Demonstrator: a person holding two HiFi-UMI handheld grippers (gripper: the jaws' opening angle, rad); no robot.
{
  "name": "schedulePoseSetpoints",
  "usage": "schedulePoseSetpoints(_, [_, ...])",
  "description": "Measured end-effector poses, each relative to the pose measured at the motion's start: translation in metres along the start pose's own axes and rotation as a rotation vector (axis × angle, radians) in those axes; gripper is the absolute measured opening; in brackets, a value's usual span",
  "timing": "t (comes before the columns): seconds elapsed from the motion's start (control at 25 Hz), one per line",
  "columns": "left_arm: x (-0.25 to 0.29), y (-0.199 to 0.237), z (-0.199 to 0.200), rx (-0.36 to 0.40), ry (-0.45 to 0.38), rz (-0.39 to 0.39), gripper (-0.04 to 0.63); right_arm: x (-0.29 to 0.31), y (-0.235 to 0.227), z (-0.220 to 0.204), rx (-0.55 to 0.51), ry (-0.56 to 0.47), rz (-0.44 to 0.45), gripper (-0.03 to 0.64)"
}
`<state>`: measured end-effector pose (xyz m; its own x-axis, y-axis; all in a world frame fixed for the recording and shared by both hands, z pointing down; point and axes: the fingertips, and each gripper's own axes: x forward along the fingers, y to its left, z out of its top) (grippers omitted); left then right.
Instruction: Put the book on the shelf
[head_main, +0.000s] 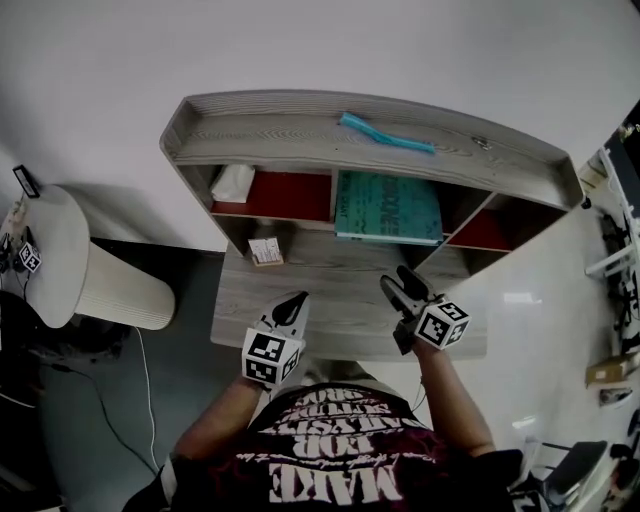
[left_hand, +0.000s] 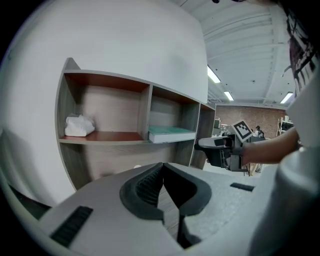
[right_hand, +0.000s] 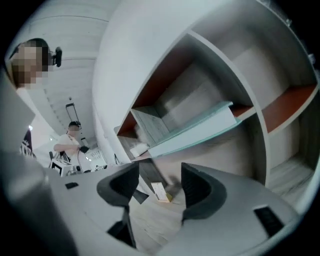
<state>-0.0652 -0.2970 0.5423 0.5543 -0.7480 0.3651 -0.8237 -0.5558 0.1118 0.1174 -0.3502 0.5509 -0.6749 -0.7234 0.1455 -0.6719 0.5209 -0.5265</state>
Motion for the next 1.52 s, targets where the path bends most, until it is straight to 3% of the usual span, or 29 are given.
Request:
schedulePoseSetpoints(0.12, [-0.012,0.002,0.011,0.000,-0.036,0.010,0.006,-0.019,0.023,0.005,-0.135,-0.031,-0.008,0.233])
schedulePoseSetpoints(0.28, [-0.031,0.004,0.027,0.012,-0.083,0.031,0.006,-0.042,0.053,0.015,-0.307,-0.054,-0.044,0.133])
schedulePoseSetpoints(0.48, [-0.063,-0.003,0.050,0.023,-0.163,0.045,0.006,-0.070,0.089,0.024,-0.442,-0.089,-0.034,0.044])
schedulePoseSetpoints(0.56, [-0.074,-0.008,0.058,0.009,-0.211,0.031,0.006,-0.084,0.097,0.031,-0.459,-0.104,-0.042,0.005])
schedulePoseSetpoints(0.68, [-0.090,-0.013,0.066,0.006,-0.258,0.043,0.006,-0.106,0.110,0.044,-0.423,-0.131,-0.060,0.003])
schedulePoseSetpoints(0.8, [-0.102,-0.016,0.070,-0.010,-0.275,0.058,0.006,-0.134,0.132,0.061,-0.505,-0.208,-0.054,0.003])
schedulePoseSetpoints(0.92, [-0.110,-0.027,0.069,-0.047,-0.292,0.021,0.006,-0.158,0.147,0.073,-0.560,-0.271,-0.064,0.003])
schedulePoseSetpoints(1.08, [-0.116,-0.043,0.058,-0.057,-0.294,0.000,0.006,-0.171,0.144,0.062,-0.545,-0.224,-0.083,0.003])
schedulePoseSetpoints(1.24, [-0.118,-0.049,0.054,-0.067,-0.296,0.038,0.006,-0.178,0.138,0.053,-0.539,-0.175,-0.041,0.003])
schedulePoseSetpoints(1.52, [-0.121,-0.077,0.065,-0.107,-0.336,0.137,0.006,-0.192,0.132,0.082,-0.556,-0.207,0.094,0.003])
